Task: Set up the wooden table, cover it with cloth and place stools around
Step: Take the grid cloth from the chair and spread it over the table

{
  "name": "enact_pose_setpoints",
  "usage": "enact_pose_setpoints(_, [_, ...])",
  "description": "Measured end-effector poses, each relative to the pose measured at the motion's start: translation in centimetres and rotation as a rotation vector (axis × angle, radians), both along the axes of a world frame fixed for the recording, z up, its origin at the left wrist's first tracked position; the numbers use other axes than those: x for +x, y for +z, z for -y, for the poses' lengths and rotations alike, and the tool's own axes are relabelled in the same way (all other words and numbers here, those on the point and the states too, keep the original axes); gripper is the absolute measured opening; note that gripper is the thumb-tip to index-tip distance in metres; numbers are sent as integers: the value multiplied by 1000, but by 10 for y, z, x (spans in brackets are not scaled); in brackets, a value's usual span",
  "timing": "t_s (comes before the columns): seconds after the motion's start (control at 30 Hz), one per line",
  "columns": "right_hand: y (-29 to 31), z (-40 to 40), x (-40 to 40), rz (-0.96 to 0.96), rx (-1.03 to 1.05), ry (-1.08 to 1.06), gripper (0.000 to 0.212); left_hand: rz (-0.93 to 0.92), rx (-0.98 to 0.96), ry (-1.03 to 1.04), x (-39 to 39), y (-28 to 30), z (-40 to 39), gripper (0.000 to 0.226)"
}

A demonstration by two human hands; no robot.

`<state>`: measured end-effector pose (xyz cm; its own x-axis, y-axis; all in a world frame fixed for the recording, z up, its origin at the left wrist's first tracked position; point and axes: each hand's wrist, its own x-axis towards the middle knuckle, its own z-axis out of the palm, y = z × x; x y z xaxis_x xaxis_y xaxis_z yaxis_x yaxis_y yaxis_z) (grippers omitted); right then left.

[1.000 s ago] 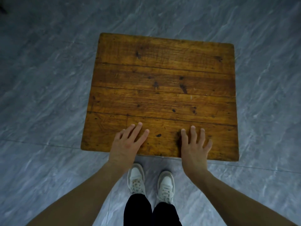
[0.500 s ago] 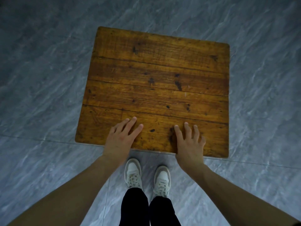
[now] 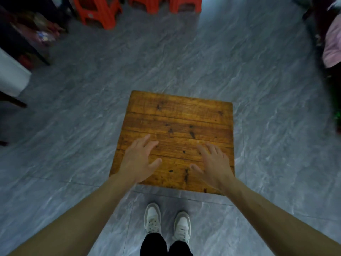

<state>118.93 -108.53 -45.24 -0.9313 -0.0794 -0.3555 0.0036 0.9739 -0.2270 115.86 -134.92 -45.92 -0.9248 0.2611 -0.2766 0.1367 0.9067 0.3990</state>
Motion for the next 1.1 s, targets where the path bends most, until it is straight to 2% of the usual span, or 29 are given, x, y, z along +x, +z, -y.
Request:
enact_pose_setpoints(0.27, [152,-4,-8,-124,-47,32,63,-171,-6,133,-17,175,8,63])
enact_pose_setpoints(0.47, [241,19,1,-183,-45,66,60,-185,-40,244,20,259,31,75])
enact_pose_setpoints(0.77, [303,109,0,-274,-102,120,61,-163,-110,368,64,303,136,75])
enact_pose_setpoints(1.1, [319,315,1,-257,-102,294,55,-238,-164,437,128,320,328,64])
